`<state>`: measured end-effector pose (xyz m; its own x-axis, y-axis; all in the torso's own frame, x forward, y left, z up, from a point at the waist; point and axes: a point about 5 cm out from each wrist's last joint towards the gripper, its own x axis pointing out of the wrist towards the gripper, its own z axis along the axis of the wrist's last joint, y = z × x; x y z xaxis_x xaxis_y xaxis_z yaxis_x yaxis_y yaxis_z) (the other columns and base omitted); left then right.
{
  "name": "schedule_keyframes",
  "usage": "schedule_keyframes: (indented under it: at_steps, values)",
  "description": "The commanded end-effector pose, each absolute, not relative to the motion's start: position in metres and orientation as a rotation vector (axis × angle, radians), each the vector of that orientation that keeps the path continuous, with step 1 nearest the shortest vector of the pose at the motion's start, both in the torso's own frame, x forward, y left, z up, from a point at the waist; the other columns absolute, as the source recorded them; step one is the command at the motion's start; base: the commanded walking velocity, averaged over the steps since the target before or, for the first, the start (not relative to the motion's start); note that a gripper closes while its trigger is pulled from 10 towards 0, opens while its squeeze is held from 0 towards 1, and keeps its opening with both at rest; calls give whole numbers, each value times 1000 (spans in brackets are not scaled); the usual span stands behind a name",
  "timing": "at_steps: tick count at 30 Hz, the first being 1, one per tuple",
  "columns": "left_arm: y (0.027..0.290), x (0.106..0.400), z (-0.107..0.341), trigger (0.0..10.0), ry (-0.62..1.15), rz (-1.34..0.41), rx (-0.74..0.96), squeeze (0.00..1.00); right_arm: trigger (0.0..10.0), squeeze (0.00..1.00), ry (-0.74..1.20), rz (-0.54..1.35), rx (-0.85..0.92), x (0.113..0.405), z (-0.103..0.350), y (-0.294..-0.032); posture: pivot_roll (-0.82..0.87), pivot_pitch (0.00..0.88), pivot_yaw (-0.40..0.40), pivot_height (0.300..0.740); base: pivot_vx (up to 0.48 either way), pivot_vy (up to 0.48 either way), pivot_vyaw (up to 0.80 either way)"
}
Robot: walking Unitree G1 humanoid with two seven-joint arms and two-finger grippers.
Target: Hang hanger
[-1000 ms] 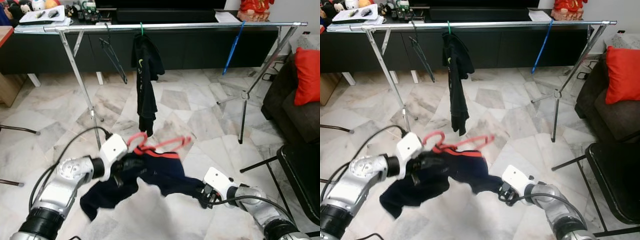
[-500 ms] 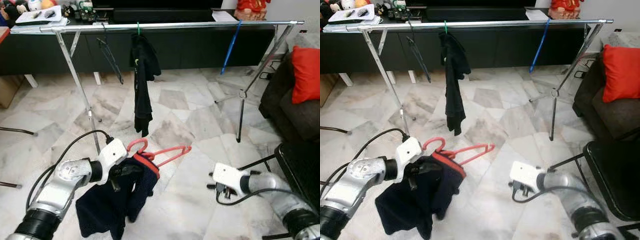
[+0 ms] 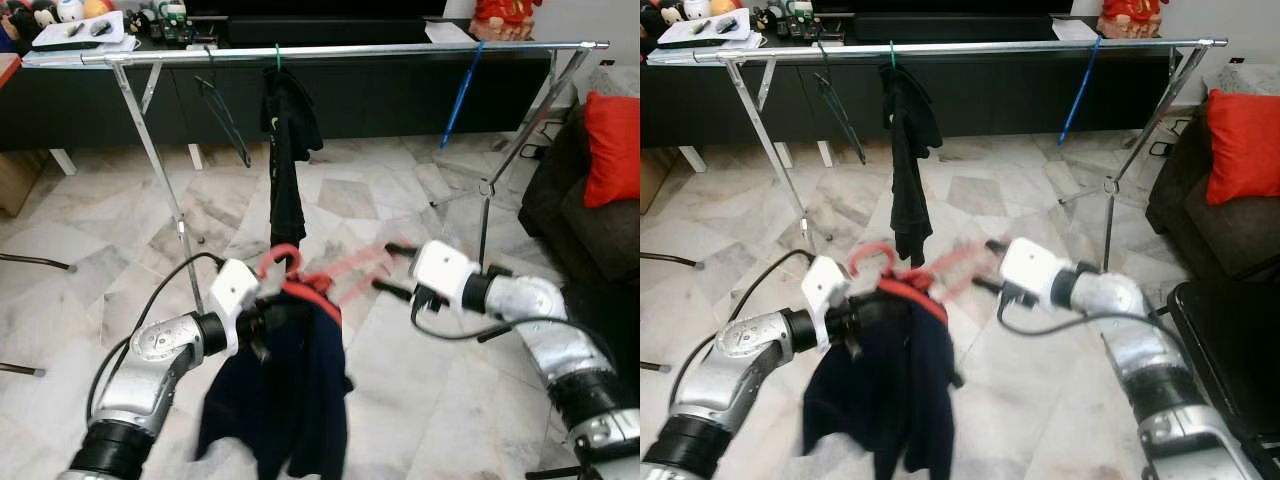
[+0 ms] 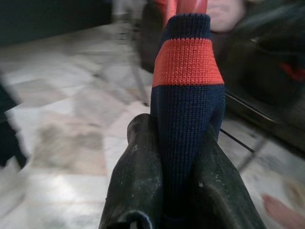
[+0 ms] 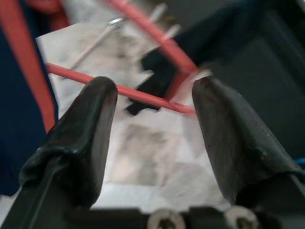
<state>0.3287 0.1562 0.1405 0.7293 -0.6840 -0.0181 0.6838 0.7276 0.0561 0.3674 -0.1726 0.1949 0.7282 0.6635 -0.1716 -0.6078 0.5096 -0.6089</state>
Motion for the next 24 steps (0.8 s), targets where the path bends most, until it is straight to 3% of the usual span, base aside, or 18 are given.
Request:
schedule_keyframes:
  at_steps: [1,5,6,7,8,13,15,17,21,24]
  values:
    - [167,333,134,10000,-10,-605,71,0,10000,0,-111,699,-676,371,203,-181,-55,183,-51,740,0,0,0]
    - [183,342,131,10000,-44,-309,-66,0,10000,0,-150,658,-651,373,215,-181,-54,177,-50,740,0,0,0]
    - [196,345,131,10000,-72,-175,-168,0,10000,0,-154,646,-645,374,216,-181,-55,174,-50,740,0,0,0]
    - [196,345,131,10000,-72,-175,-168,0,10000,0,-154,646,-645,374,216,-181,-55,174,-50,740,0,0,0]
    - [205,345,132,10000,-127,-88,-307,0,10000,0,-153,640,-642,374,216,-181,-53,169,-50,740,0,0,0]
    - [213,344,143,10000,-259,-12,-570,0,10000,0,-151,633,-646,375,214,-180,-50,165,-50,740,0,0,0]
    - [200,345,145,10000,-239,-154,-674,0,10000,0,-153,629,-643,375,213,-179,-48,157,-48,740,0,0,0]
    - [175,341,142,10000,-145,-403,-613,0,10000,0,-152,631,-640,375,213,-179,-48,156,-48,740,0,0,0]
    - [134,310,123,10000,15,-859,-174,0,10000,0,-150,676,-651,373,211,-174,-44,151,-47,740,0,0,0]
    - [138,300,107,10000,136,-964,-19,0,10000,0,-158,713,-666,372,213,-172,-44,149,-46,740,0,0,0]
